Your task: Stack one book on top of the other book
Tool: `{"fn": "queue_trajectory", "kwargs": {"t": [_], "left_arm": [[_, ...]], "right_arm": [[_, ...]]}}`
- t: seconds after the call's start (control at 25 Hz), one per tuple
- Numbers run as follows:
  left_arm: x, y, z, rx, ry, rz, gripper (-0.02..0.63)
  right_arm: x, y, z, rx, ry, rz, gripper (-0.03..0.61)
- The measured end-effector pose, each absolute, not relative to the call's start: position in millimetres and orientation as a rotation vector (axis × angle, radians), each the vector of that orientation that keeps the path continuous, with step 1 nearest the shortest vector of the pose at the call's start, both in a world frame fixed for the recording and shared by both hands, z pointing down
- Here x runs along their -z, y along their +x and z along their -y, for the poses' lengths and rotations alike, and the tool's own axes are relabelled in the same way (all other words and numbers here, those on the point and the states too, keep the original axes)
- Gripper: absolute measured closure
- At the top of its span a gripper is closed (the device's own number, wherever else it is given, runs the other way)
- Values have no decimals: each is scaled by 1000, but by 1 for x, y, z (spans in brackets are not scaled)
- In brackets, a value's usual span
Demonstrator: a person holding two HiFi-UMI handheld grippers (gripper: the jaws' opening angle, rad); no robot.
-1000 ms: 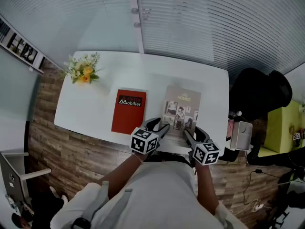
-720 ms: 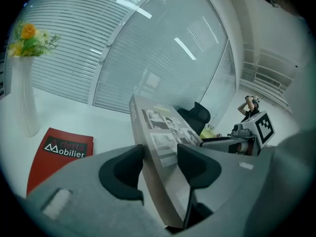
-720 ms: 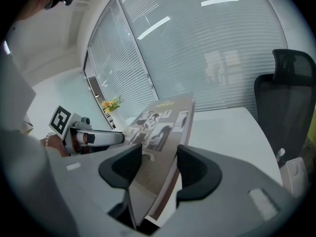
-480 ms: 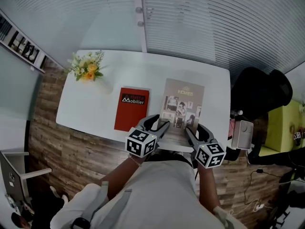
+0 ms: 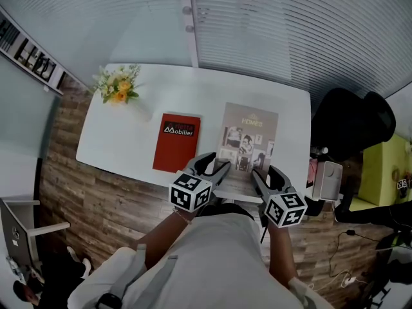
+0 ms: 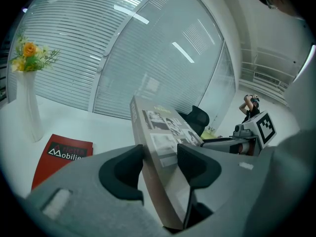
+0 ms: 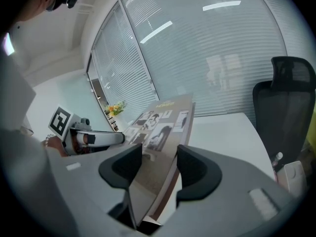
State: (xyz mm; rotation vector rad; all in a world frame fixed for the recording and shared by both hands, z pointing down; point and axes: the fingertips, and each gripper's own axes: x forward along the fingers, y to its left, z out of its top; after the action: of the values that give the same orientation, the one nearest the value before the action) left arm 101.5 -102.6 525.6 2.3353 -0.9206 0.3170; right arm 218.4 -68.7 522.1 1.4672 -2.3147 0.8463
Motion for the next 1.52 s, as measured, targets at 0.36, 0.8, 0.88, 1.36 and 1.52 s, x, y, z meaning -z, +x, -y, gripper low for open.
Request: {"fn": "queue_trajectory", "kwargs": {"t": [0.36, 0.8, 0.88, 1.36, 1.52], "left_arm": [[-518, 124, 93, -324, 2321, 954, 393], [-511, 153, 91, -329, 2320, 997, 393], [-512, 155, 90, -331, 2316, 1005, 393], [-514, 142, 97, -330, 2295, 1042, 392], [-514, 119, 109, -327, 2294, 1056, 393]], "right_arm": [[-515, 242, 62, -847, 1431, 2339, 364], [-511, 271, 61, -856, 1406, 2365, 364], [-512, 274, 61, -858, 1398, 2369, 364], [-515, 262, 72, -859, 1357, 2382, 364], [-516, 238, 84, -858, 1351, 2386, 364]]}}
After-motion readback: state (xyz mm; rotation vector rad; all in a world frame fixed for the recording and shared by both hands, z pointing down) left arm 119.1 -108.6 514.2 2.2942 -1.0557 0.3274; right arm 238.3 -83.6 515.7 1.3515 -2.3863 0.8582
